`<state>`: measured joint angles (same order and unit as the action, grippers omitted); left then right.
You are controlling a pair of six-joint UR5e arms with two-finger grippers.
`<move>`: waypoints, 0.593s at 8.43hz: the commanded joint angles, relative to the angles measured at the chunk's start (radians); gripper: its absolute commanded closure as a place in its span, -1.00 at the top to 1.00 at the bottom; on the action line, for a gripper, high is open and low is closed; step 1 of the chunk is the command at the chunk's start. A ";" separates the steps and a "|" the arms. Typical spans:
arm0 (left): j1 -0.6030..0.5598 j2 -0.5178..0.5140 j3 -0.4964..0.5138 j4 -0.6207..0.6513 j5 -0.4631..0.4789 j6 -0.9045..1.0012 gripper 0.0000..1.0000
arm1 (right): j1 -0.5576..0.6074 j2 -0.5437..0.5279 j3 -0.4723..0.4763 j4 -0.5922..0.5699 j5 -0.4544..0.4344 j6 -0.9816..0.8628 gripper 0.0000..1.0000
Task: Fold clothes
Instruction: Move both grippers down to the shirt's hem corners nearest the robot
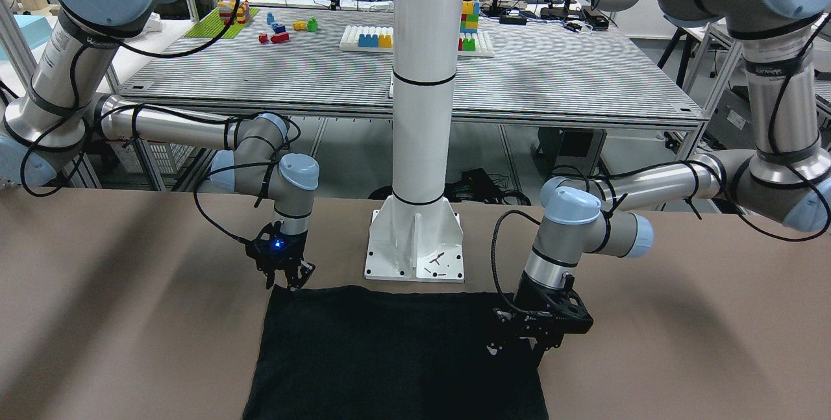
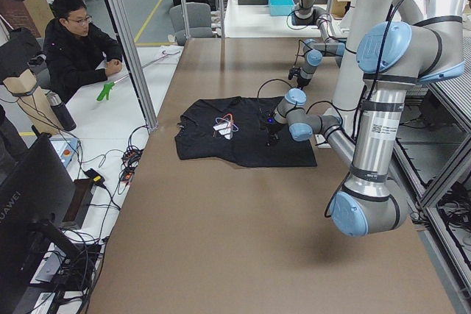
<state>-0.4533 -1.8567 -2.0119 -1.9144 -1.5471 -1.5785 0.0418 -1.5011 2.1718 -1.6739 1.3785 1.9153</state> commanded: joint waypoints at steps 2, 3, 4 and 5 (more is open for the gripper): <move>0.015 -0.001 -0.001 0.000 0.013 0.000 0.88 | 0.000 -0.008 -0.001 0.013 0.004 -0.053 -0.64; 0.018 0.001 -0.001 0.000 0.013 -0.020 0.88 | -0.005 -0.019 0.003 0.013 0.008 -0.052 -0.99; 0.036 0.002 -0.008 0.000 0.013 -0.066 0.88 | -0.026 -0.030 0.016 0.011 0.010 -0.052 -1.00; 0.065 0.002 -0.008 0.000 0.034 -0.092 0.88 | -0.046 -0.047 0.026 0.011 0.010 -0.052 -1.00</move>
<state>-0.4270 -1.8558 -2.0160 -1.9144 -1.5328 -1.6154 0.0278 -1.5226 2.1796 -1.6620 1.3858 1.8649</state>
